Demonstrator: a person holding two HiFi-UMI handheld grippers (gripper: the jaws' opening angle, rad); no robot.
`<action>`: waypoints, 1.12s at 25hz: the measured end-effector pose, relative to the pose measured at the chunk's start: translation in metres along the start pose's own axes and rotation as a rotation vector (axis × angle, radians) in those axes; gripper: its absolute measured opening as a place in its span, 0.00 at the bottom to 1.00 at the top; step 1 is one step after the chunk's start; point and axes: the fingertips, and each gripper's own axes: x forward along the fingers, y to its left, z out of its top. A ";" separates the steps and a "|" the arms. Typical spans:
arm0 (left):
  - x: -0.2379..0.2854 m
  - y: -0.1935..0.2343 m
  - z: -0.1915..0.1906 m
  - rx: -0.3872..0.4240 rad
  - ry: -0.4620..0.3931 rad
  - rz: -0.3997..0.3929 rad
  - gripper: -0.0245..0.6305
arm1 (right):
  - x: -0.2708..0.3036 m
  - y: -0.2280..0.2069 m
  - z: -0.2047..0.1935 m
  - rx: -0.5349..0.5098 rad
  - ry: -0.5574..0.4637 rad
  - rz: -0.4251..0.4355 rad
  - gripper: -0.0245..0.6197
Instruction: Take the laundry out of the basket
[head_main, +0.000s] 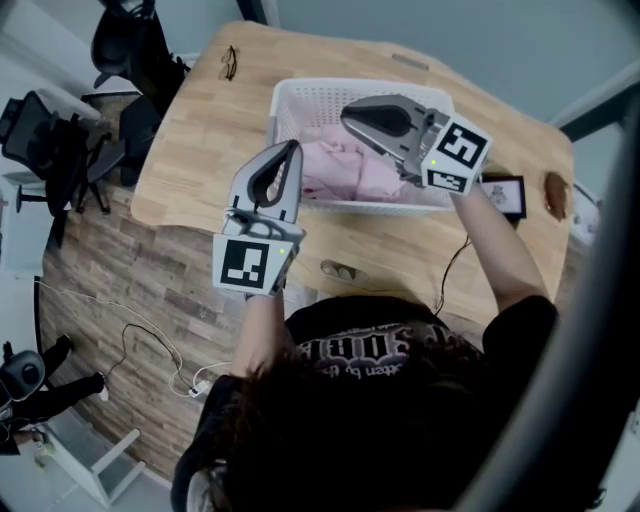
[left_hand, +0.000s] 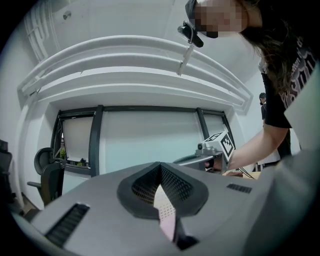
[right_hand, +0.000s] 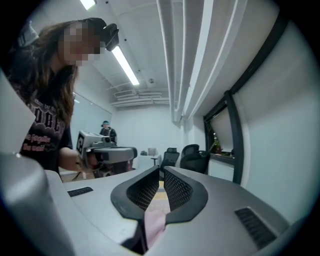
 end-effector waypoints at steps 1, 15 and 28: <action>0.001 0.002 0.000 0.000 0.000 -0.003 0.03 | 0.003 0.004 -0.007 0.005 0.021 0.044 0.09; 0.006 0.016 -0.005 0.004 0.014 -0.009 0.03 | 0.021 0.029 -0.147 -0.026 0.466 0.229 0.57; 0.007 0.019 -0.005 0.001 0.014 -0.007 0.03 | 0.020 0.025 -0.218 0.070 0.654 0.233 0.67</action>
